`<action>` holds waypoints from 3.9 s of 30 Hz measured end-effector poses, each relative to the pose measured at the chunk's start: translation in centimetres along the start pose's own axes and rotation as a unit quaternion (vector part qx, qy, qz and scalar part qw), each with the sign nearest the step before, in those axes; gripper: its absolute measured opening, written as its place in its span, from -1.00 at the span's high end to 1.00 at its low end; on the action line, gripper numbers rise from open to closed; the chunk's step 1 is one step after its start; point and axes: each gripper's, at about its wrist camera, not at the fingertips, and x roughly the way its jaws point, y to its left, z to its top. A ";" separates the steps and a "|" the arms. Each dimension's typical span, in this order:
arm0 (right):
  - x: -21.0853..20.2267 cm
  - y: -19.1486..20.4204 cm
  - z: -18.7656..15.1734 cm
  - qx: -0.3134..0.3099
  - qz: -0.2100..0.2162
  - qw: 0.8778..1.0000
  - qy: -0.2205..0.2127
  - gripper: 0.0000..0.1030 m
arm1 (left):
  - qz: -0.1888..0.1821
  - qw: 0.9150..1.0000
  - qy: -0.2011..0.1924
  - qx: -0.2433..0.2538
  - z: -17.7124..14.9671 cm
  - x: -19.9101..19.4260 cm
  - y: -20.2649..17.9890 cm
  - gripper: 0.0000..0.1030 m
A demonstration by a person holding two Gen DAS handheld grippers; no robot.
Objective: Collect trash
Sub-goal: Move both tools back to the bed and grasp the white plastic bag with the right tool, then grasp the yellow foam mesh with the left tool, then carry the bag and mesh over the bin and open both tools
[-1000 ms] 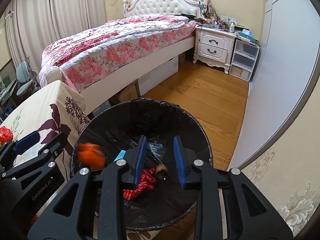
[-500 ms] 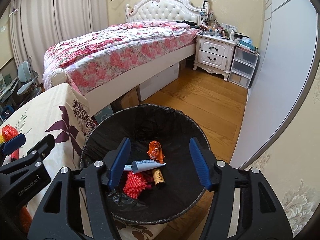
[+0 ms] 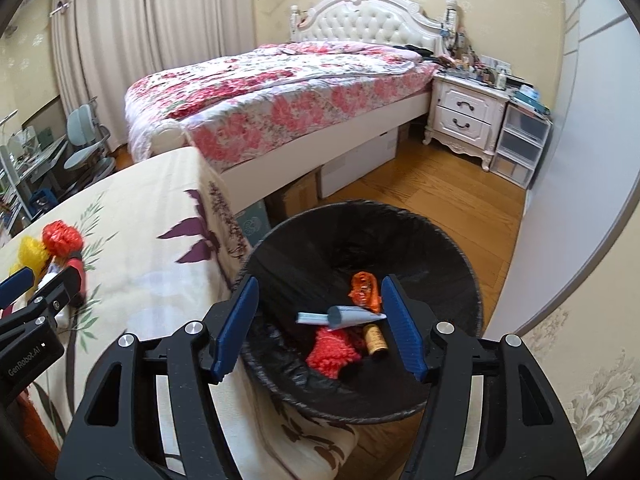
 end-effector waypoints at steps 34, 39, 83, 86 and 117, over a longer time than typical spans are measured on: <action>-2.1 20.9 -2.4 -0.159 0.154 0.975 0.022 -0.18 | 0.131 0.983 0.025 -0.128 -5.9 -2.1 20.3 -0.60; -1.0 22.1 -3.0 -0.173 0.150 0.973 0.037 0.10 | 0.126 0.983 0.028 -0.131 -6.1 -1.9 20.4 -0.61; 3.8 15.1 0.4 -0.118 0.096 0.987 0.043 0.53 | 0.058 0.996 0.030 -0.055 -0.7 4.9 14.9 -0.27; 3.7 15.1 0.4 -0.117 0.098 0.987 0.043 0.53 | 0.051 0.997 0.033 -0.049 -0.8 5.0 14.8 -0.14; -0.3 11.7 -0.6 -0.098 0.094 0.991 0.015 0.53 | 0.024 0.997 -0.013 -0.065 -2.6 -2.5 11.6 0.11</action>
